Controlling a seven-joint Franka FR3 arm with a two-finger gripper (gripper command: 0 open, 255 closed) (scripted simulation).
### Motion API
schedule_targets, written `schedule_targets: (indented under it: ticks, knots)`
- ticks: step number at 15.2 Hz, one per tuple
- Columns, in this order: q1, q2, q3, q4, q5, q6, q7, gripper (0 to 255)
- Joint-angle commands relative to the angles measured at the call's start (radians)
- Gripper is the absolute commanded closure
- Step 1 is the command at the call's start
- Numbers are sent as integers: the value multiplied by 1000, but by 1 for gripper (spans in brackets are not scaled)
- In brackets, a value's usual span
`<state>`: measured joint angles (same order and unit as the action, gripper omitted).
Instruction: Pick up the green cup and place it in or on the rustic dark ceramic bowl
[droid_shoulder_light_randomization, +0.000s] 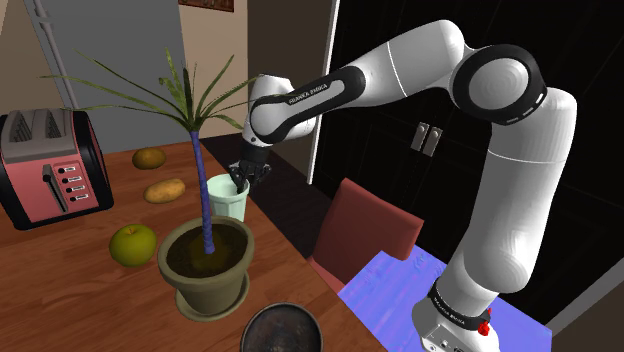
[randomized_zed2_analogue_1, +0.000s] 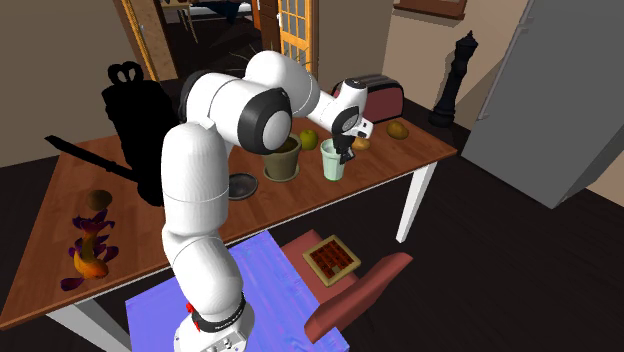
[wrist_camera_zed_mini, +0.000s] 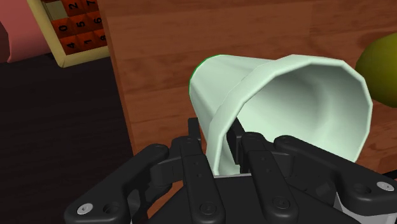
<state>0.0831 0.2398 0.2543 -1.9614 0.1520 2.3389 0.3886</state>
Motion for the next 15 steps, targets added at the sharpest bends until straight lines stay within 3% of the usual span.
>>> schedule_targets:
  ticks: [1, 4, 15]
  knots:
    - [0, 0, 0, 0, 0, 0, 0, 255]
    - [0, 0, 0, 0, 0, 0, 0, 255]
    - [-5, -62, 1, 73, 3, -133, 15, 255]
